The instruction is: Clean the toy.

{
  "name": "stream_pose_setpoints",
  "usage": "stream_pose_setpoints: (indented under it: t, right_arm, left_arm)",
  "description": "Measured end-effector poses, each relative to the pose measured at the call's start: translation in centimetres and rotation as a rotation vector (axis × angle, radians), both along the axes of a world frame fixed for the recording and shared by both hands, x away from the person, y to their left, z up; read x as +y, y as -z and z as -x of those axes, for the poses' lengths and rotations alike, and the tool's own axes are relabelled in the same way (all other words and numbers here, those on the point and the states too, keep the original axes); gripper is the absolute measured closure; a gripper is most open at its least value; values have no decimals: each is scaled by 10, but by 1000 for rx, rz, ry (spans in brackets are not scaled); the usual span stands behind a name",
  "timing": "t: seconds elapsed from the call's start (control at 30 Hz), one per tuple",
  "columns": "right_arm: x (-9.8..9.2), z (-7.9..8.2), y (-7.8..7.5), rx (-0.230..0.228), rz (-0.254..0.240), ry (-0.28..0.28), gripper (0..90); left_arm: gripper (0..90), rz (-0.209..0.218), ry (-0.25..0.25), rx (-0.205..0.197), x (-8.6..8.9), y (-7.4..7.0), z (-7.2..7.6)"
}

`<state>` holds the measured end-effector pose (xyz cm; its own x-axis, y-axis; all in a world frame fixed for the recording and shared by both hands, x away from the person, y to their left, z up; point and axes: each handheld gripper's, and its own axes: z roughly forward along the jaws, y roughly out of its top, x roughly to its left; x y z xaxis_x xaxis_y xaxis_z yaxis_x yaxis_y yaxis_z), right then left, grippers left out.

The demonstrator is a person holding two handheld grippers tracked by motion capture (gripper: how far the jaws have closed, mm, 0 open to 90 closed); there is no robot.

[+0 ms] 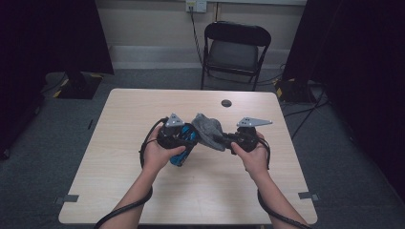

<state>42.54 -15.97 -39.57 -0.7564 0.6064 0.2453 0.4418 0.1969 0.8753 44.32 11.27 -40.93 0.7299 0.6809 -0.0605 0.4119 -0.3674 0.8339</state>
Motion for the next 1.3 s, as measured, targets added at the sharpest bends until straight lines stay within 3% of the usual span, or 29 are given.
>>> stream_pose_setpoints:
  t: [0.37, 0.87, 1.07, 1.3]
  right_arm:
    - [-4, 3, 3, -5, 8, -12, 780]
    - [-23, 6, 4, -17, -24, 1, 779]
    - [-34, 3, 5, -12, -31, 40, 779]
    - [-46, -7, 0, -13, -32, 123, 779]
  left_arm:
    - [256, -3, -23, -5, 8, -4, -2]
    - [256, -11, -64, 2, 23, -5, -5]
    - [256, -8, -60, 5, 22, -7, -4]
    - [256, 8, -25, -12, 15, -15, 0]
